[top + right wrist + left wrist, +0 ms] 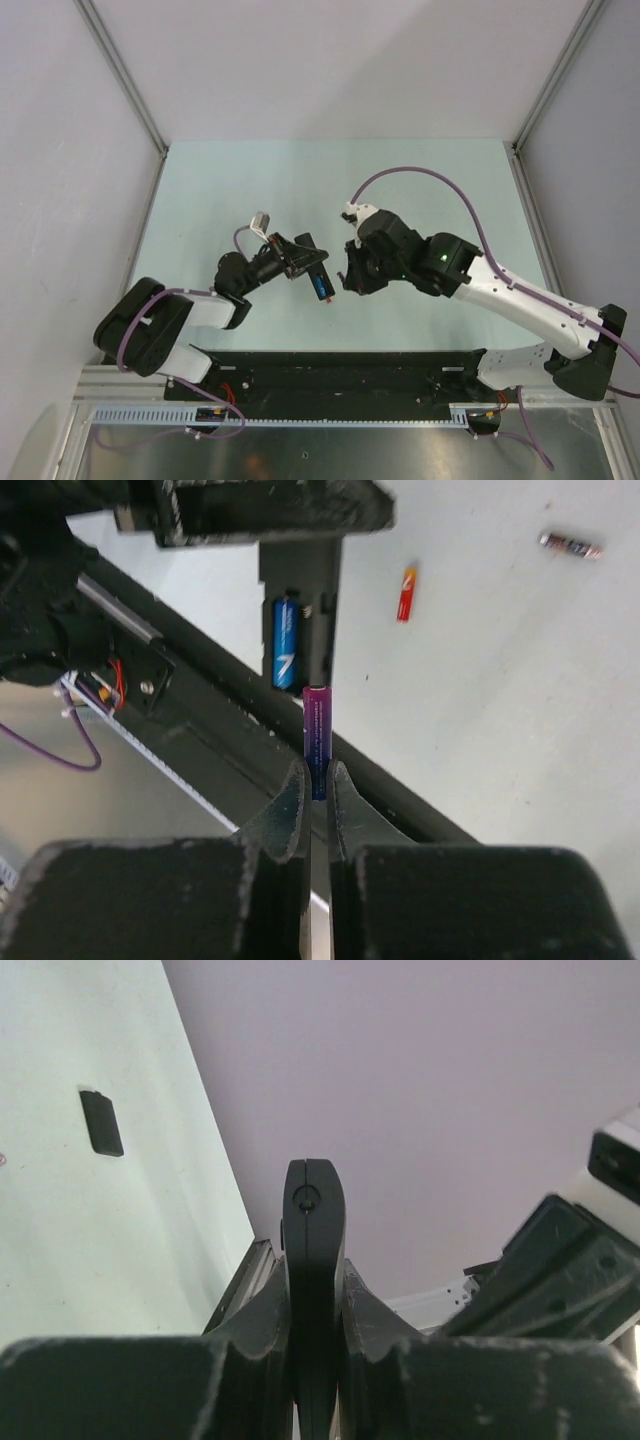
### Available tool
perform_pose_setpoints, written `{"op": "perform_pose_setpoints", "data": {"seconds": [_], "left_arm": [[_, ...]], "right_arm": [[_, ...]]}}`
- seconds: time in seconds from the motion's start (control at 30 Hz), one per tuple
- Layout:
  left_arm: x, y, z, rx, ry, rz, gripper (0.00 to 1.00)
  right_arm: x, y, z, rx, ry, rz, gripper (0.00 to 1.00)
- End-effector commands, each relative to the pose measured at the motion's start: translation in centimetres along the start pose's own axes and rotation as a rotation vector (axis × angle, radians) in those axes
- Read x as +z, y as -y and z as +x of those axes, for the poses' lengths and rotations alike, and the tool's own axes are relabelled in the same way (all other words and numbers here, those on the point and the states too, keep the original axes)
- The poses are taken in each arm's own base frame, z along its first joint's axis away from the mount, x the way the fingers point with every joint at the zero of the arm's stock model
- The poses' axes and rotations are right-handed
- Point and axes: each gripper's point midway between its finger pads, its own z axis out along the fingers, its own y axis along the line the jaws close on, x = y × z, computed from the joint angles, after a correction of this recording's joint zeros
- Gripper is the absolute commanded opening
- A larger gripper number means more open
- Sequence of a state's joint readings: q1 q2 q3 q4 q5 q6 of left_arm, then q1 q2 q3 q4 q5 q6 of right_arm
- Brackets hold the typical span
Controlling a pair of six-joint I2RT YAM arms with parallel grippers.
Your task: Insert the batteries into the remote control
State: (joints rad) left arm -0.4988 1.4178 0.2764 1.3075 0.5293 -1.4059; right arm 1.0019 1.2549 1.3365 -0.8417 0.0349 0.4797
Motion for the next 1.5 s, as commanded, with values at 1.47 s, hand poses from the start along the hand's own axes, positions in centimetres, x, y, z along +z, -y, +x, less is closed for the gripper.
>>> {"op": "perform_pose_setpoints", "data": {"seconds": [1.47], "left_arm": [[1.6,1.8,1.4,-0.02,0.008,0.109,0.0]], "right_arm": [[5.8,0.7,3.7,0.116,-0.342,0.035,0.0]]}}
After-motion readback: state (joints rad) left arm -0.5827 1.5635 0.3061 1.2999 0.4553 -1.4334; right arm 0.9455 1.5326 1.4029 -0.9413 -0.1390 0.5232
